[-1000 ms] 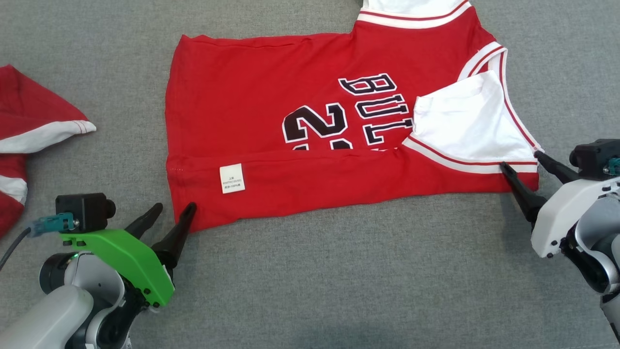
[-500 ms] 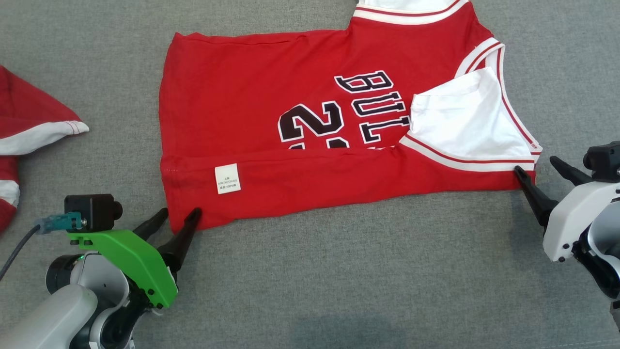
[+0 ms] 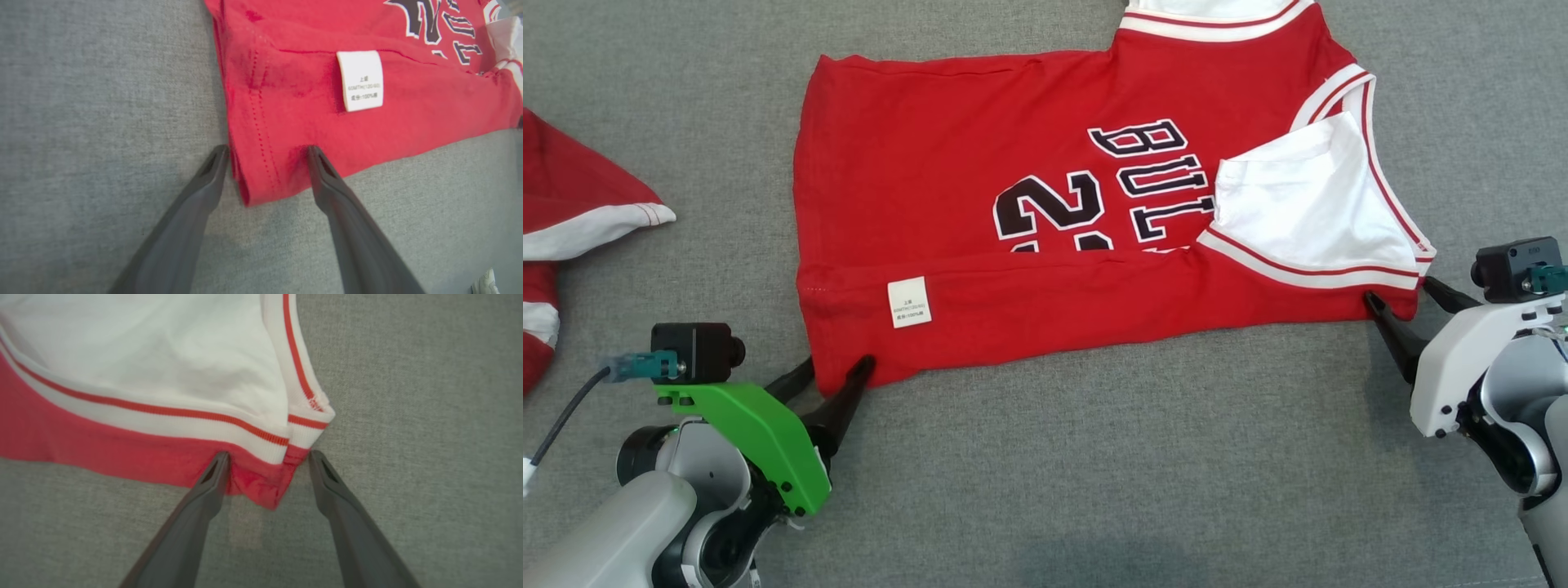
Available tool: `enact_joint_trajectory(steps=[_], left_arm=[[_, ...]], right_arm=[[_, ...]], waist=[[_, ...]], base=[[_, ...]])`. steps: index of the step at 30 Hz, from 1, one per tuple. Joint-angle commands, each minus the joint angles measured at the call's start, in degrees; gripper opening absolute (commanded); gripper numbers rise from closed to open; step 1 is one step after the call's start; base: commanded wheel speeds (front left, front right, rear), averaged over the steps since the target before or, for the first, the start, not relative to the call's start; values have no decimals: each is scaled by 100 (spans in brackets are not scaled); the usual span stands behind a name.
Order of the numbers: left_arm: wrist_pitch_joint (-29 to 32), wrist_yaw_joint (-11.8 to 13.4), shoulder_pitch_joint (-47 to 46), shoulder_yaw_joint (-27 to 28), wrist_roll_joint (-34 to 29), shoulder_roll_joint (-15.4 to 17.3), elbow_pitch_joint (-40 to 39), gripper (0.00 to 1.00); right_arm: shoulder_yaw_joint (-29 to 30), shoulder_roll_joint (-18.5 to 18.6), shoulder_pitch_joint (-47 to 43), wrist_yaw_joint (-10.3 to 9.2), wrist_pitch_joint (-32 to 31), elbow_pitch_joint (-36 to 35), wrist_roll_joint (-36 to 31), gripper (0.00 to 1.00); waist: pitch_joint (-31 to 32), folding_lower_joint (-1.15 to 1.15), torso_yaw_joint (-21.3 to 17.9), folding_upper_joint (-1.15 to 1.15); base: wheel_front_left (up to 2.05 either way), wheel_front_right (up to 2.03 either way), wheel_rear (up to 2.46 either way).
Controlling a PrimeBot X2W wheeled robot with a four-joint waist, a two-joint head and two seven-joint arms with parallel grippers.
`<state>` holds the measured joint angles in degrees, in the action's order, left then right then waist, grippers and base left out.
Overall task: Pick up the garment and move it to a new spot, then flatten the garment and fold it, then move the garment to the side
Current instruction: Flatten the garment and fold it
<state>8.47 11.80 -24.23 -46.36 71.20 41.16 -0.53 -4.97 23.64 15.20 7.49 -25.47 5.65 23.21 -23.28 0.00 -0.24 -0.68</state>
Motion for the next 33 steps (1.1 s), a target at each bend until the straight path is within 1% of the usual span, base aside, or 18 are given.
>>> enact_joint_trajectory(steps=[1,2,3,4,7,8,11,14,16,17,20,23,26,29,32,33], left_arm=[[98,-76,-17,-73,75,-71,75,0],[131,-109,-32,-89,94,-78,89,0],[150,-146,-51,-106,95,-87,104,0],[161,-190,-75,-108,96,-104,119,0],[208,-328,-90,-51,209,-74,152,0],[208,-328,-90,-51,209,-74,152,0],[338,-472,-16,16,390,90,63,0],[520,-653,91,133,718,320,-153,0],[619,-701,182,202,884,510,-335,0],[668,-710,310,287,1066,665,-563,0],[627,-628,507,391,1227,871,-881,0],[533,-545,768,441,1339,1027,-1224,0],[370,-438,1140,415,1333,1194,-1519,0],[163,-327,1518,361,1245,1354,-1705,0],[35,-265,1755,305,1269,1347,-1741,0],[-17,-210,1740,272,1190,1255,-1630,0]], right_arm=[[-83,-60,59,1,-62,117,15,87],[-115,-68,80,1,-83,158,49,53],[-162,-67,93,1,-72,165,86,29],[-180,-62,117,2,14,153,110,0],[-249,12,110,1,69,163,319,0],[-249,12,110,1,69,163,319,0],[-214,138,62,1,-5,82,655,0],[-125,294,-36,1,-147,-116,1003,0],[-48,403,-152,1,-281,-296,1200,0],[14,508,-315,1,-462,-510,1402,0],[123,645,-696,1,-760,-889,1662,0],[368,720,-1233,1,-972,-1296,1836,0],[611,721,-1796,1,-1070,-1644,1864,0],[802,646,-2190,1,-1060,-1886,1874,0],[883,582,-2308,-1,-920,-1871,1602,0],[810,474,-2275,-1,-852,-1785,1503,0]], waist=[[24,0,16,68],[31,0,22,68],[42,0,30,68],[54,0,42,68],[121,0,44,68],[121,0,44,68],[219,0,33,68],[321,0,17,68],[369,0,4,68],[402,0,-9,68],[442,0,-13,68],[450,0,1,68],[392,0,-46,68],[287,0,-112,68],[195,0,-143,68],[154,0,-135,68]], base=[[0,0,0],[0,0,0],[0,0,0],[0,0,0],[0,0,0],[0,0,0],[0,0,0],[0,0,0],[0,0,0],[0,0,0],[0,0,0],[0,0,0],[0,0,0],[0,0,0],[0,0,0],[0,0,0]])
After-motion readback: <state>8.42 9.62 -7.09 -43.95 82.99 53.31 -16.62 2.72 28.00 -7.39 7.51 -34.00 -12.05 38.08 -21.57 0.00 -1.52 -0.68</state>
